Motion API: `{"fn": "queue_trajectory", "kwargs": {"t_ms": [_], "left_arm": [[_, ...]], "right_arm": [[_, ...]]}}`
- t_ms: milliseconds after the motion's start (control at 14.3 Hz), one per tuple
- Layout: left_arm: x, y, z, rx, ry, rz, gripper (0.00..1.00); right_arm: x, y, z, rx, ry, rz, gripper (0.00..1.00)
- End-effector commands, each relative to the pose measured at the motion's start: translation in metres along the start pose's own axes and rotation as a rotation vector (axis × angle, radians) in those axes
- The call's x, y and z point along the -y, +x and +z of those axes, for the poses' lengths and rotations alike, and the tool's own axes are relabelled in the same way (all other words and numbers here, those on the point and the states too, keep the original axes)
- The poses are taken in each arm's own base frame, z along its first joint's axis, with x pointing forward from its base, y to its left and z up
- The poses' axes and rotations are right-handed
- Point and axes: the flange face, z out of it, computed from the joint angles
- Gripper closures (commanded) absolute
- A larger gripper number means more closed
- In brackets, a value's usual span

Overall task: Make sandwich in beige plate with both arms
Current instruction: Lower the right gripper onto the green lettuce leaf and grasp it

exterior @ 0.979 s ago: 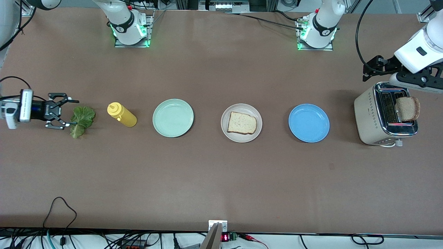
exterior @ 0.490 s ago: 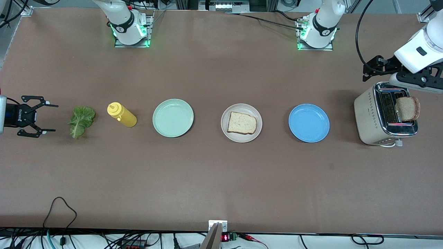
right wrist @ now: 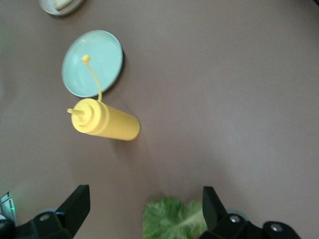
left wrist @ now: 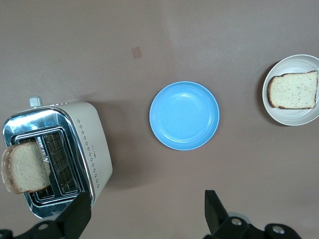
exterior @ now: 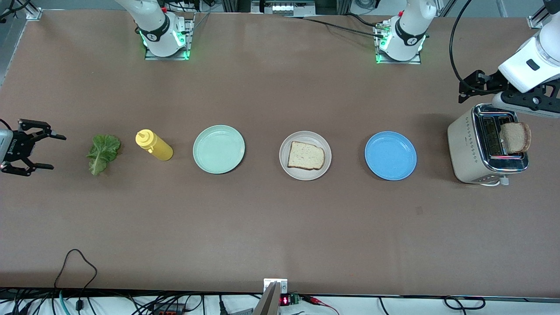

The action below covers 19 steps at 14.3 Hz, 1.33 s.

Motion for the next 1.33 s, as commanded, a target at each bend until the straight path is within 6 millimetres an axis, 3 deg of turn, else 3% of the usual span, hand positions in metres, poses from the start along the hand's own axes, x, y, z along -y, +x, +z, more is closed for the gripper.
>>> {"fn": "queue_trajectory", "kwargs": {"t_ms": [0,210,420,560,909,1259], "left_arm": [[-0.001,0.003,-0.006,0.003,0.005,-0.007,0.0],[-0.001,0.003,-0.005,0.005,0.005,-0.007,0.0],[-0.001,0.003,-0.006,0.003,0.005,-0.007,0.0],[-0.002,0.003,-0.005,0.005,0.005,-0.005,0.0],[-0.001,0.003,-0.005,0.005,0.005,-0.007,0.0],[-0.001,0.003,-0.005,0.005,0.005,-0.007,0.0]], "right_arm": [[0.007,0.012,0.014,0.099,-0.067,0.167,0.0],[0.007,0.018,0.032,0.166,-0.126,0.421,0.0],[-0.002,0.005,0.068,0.225,-0.215,0.685,0.0],[-0.008,-0.002,0.089,0.242,-0.27,0.731,0.0],[-0.027,-0.039,0.168,0.238,-0.377,0.79,0.0],[-0.027,-0.059,0.212,0.259,-0.406,0.848,0.0]]}}
